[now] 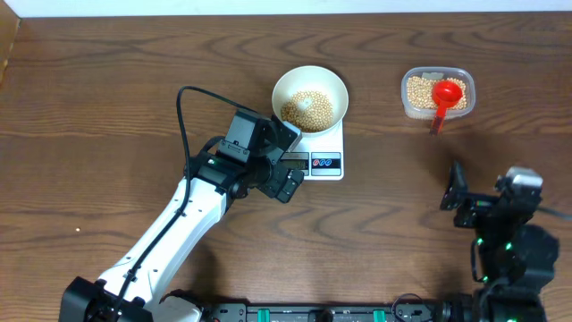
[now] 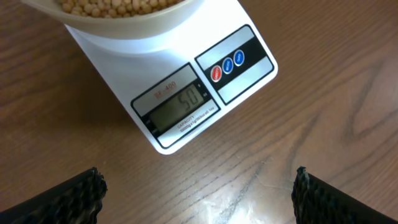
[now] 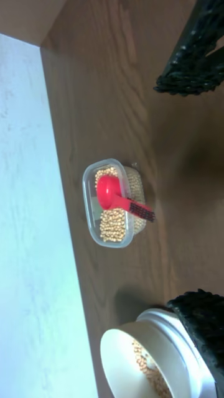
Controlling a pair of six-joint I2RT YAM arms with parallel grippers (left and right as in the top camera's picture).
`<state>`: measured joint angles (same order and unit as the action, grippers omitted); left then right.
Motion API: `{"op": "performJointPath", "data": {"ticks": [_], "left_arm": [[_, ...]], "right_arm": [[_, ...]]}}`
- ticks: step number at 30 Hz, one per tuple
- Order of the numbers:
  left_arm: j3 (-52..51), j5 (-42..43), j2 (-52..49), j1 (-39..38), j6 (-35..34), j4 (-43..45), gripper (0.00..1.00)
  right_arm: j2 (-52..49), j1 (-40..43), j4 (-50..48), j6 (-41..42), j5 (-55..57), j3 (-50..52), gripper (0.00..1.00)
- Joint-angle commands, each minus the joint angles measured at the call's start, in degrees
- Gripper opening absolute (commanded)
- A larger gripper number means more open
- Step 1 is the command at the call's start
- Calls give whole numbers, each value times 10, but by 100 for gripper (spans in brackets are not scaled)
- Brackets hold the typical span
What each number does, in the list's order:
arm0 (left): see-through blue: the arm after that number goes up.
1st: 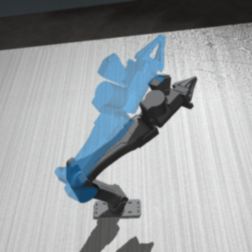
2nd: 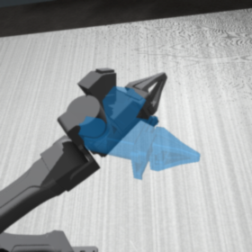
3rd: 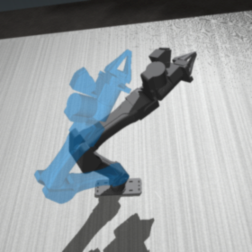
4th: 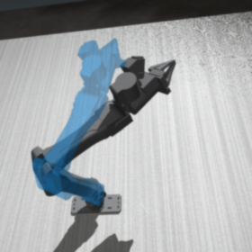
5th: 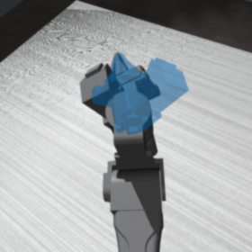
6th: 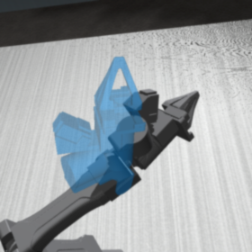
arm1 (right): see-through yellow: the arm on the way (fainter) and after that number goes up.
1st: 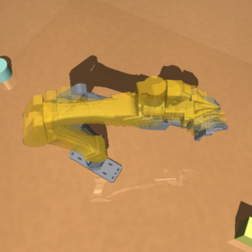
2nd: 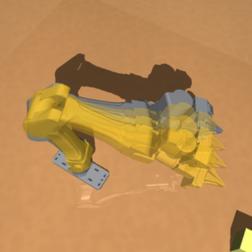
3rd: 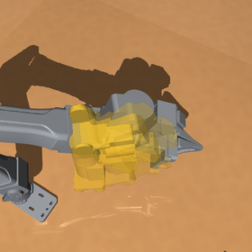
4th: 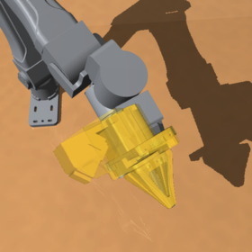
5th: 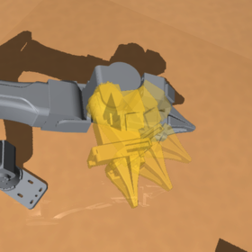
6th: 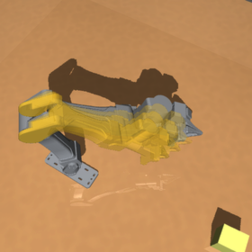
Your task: Scoop item into bowl and weigh 50g on scale
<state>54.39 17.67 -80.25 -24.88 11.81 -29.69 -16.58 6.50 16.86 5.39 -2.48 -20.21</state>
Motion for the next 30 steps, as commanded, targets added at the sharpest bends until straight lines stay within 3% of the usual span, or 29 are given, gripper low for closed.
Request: {"op": "performJointPath", "data": {"ticks": [1,14,30], "left_arm": [[1,-3,6,2,-1,0,98],[1,-3,6,2,-1,0,98],[1,-3,6,2,-1,0,98]], "right_arm": [[54,-2,-17,-9,15,52,99],[161,-3,-53,-12,21,162,99],[163,-14,-104,-12,2,188,99]]}}
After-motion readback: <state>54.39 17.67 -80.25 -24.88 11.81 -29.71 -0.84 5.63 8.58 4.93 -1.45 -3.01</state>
